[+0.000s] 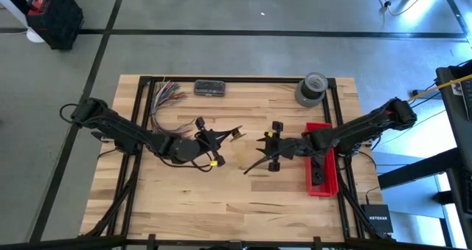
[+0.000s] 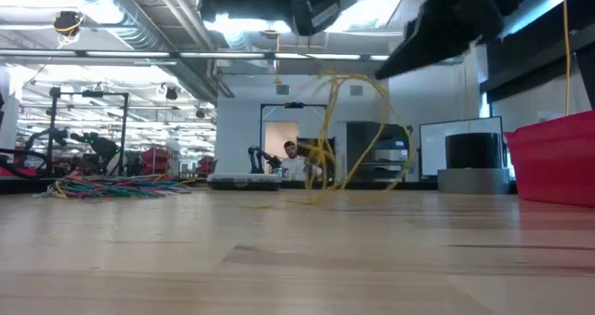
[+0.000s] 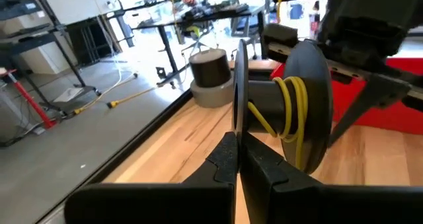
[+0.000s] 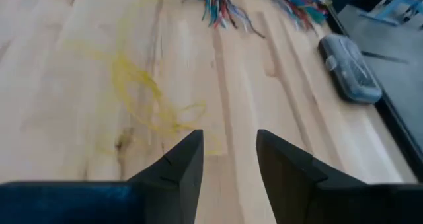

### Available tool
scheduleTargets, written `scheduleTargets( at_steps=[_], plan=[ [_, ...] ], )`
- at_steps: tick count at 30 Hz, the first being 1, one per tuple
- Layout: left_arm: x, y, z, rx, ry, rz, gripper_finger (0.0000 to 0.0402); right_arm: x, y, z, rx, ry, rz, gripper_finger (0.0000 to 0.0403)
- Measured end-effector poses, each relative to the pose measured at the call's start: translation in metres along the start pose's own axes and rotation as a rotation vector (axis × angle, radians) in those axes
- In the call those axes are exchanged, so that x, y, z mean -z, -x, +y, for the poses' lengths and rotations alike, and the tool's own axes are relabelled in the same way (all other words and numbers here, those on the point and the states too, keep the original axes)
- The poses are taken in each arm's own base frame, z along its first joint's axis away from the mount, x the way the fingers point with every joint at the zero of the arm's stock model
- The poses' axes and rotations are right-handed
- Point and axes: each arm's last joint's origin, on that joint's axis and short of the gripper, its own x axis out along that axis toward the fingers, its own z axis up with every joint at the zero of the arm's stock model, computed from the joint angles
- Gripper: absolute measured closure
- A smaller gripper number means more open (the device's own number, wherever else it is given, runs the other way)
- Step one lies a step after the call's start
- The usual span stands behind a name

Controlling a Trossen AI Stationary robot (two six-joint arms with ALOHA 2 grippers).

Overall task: Coil cords
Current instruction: Coil the yellow wire onto the black spool

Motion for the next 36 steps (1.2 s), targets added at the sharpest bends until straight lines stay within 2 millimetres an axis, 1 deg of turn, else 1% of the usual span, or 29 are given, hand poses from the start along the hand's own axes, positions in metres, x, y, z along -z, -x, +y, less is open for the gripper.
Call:
scheduleTargets(
  at_steps=[3, 5, 10, 13, 16, 21, 23, 25, 28, 32, 36],
  plan=[
    [0.000, 0.000, 0.000, -0.002, 0.003, -0.003, 0.0401, 0.016, -0.013, 0.006, 0.010, 0.015, -0.008, 0.0258],
    [0.000, 0.000, 0.000, 0.000, -0.004, -0.001, 0.0401, 0.017, -0.019, 0.010, -0.032, 0.003, -0.051, 0.0258],
    [0.000, 0.000, 0.000, -0.002, -0.007, 0.000, 0.0401, 0.014, -0.031, 0.022, -0.231, -0.056, -0.133, 0.0259],
    [0.000, -0.001, 0.001, -0.006, -0.006, 0.001, 0.0401, 0.013, -0.041, 0.029, -0.288, -0.078, -0.179, 0.0259],
    [0.000, -0.001, 0.001, -0.006, -0.008, 0.002, 0.0401, 0.017, -0.055, 0.035, -0.282, -0.064, -0.215, 0.0259],
    [0.000, -0.002, 0.001, -0.007, -0.003, 0.002, 0.0401, 0.019, -0.076, 0.042, -0.196, -0.039, -0.257, 0.0259],
    [0.000, -0.003, 0.003, -0.012, 0.002, 0.004, 0.0401, 0.016, -0.084, 0.046, -0.196, -0.038, -0.273, 0.0259],
    [0.001, -0.005, 0.004, -0.020, 0.010, 0.007, 0.0401, 0.009, -0.091, 0.050, -0.212, -0.046, -0.291, 0.0259],
    [0.002, -0.006, 0.006, -0.029, 0.008, 0.021, 0.0401, 0.002, -0.099, 0.055, -0.265, -0.061, -0.287, 0.0259],
    [0.005, -0.007, 0.007, -0.033, 0.006, 0.039, 0.0401, -0.006, -0.102, 0.059, -0.356, -0.074, -0.295, 0.0259],
    [0.005, -0.007, 0.007, -0.033, 0.006, 0.039, 0.0401, -0.006, -0.102, 0.060, -0.371, -0.118, -0.281, 0.0259]
  ],
)
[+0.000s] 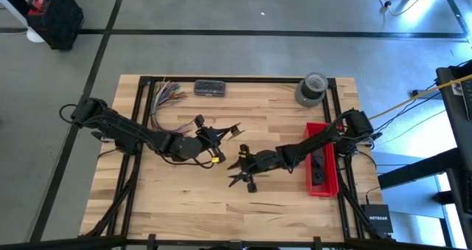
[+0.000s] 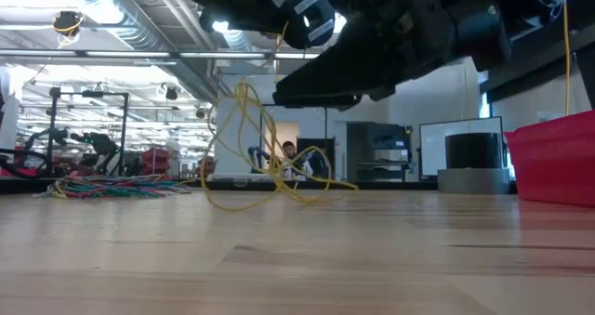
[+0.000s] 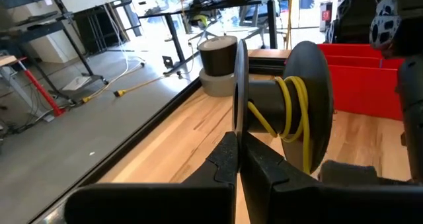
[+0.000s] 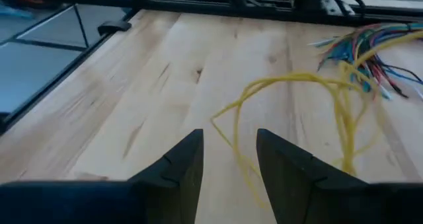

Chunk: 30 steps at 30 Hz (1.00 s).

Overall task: Coil cords
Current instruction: Coil the yellow wire onto the black spool

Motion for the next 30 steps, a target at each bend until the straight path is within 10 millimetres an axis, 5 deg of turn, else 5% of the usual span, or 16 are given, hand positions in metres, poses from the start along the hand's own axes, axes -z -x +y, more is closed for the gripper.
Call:
scheduleTargets(
  at_steps=[13, 24, 30],
  plan=[
    [0.000, -0.001, 0.001, -0.005, 0.002, 0.001, 0.0401, 0.009, -0.024, -0.001, 0.076, -0.170, -0.058, 0.0259],
    [0.000, -0.001, 0.001, -0.004, 0.001, 0.001, 0.0401, -0.008, -0.034, 0.000, 0.071, -0.117, -0.076, 0.0259],
    [0.000, -0.001, 0.001, -0.004, 0.000, 0.001, 0.0401, -0.005, -0.035, 0.000, 0.080, -0.025, -0.038, 0.0328]
  ],
)
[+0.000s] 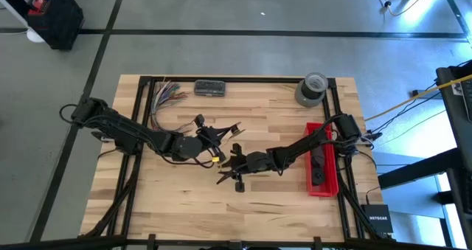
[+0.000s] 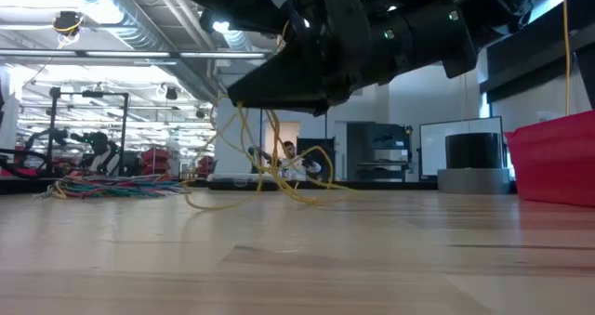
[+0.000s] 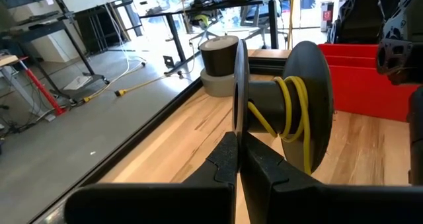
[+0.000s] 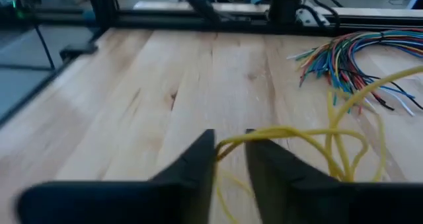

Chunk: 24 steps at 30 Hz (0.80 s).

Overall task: Coil cords
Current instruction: Coil the yellow wire onto the black spool

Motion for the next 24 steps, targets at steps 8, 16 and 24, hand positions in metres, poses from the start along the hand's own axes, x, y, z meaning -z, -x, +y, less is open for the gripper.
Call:
scheduleTargets(
  at_steps=[8, 16, 24],
  plan=[
    [-0.014, 0.005, 0.011, -0.082, -0.048, -0.054, 0.0401, -0.004, 0.017, 0.004, 0.100, 0.211, 0.174, 0.0388],
    [-0.057, 0.038, 0.056, -0.207, -0.050, -0.153, 0.0401, -0.014, 0.064, 0.017, 0.185, 0.390, 0.451, 0.0395],
    [-0.083, 0.071, 0.098, -0.282, -0.029, -0.220, 0.0401, 0.002, 0.100, 0.034, 0.168, 0.405, 0.728, 0.0395]
  ],
)
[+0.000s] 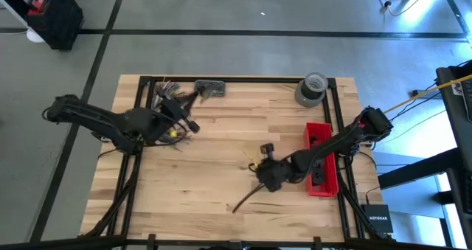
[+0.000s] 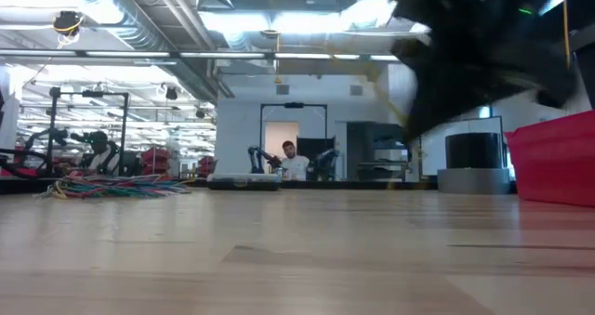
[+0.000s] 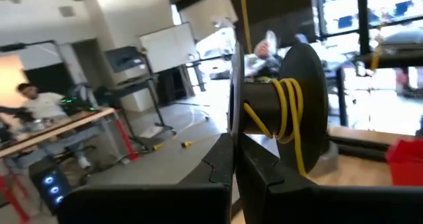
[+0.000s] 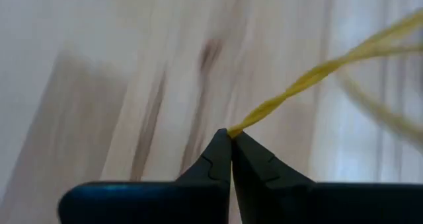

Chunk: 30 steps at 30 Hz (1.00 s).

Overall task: Coil cords
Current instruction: Coil the yellow wire onto the black spool

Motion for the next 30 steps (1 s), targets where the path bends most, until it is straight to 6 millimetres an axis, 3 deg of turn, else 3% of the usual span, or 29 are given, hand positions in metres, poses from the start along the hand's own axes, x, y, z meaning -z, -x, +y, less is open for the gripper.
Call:
scheduleTargets(
  at_steps=[7, 13, 17, 24, 30],
  plan=[
    [-0.012, 0.011, 0.031, -0.126, -0.011, 0.015, 0.0402, 0.031, 0.014, 0.017, 0.011, 0.013, 0.271, 0.0397],
    [-0.015, 0.016, 0.044, -0.179, -0.007, 0.030, 0.0402, 0.047, 0.026, 0.026, 0.056, -0.025, 0.402, 0.0393],
    [-0.014, 0.015, 0.043, -0.173, -0.013, 0.034, 0.0402, 0.049, 0.027, 0.026, 0.034, -0.108, 0.436, 0.0366],
    [-0.001, 0.011, 0.028, -0.101, -0.038, 0.064, 0.0402, 0.056, 0.036, 0.027, -0.127, -0.133, 0.569, 0.0262],
    [0.013, 0.008, 0.011, 0.012, -0.030, 0.102, 0.0401, 0.050, 0.054, 0.016, -0.108, -0.144, 0.427, 0.0220]
  ],
)
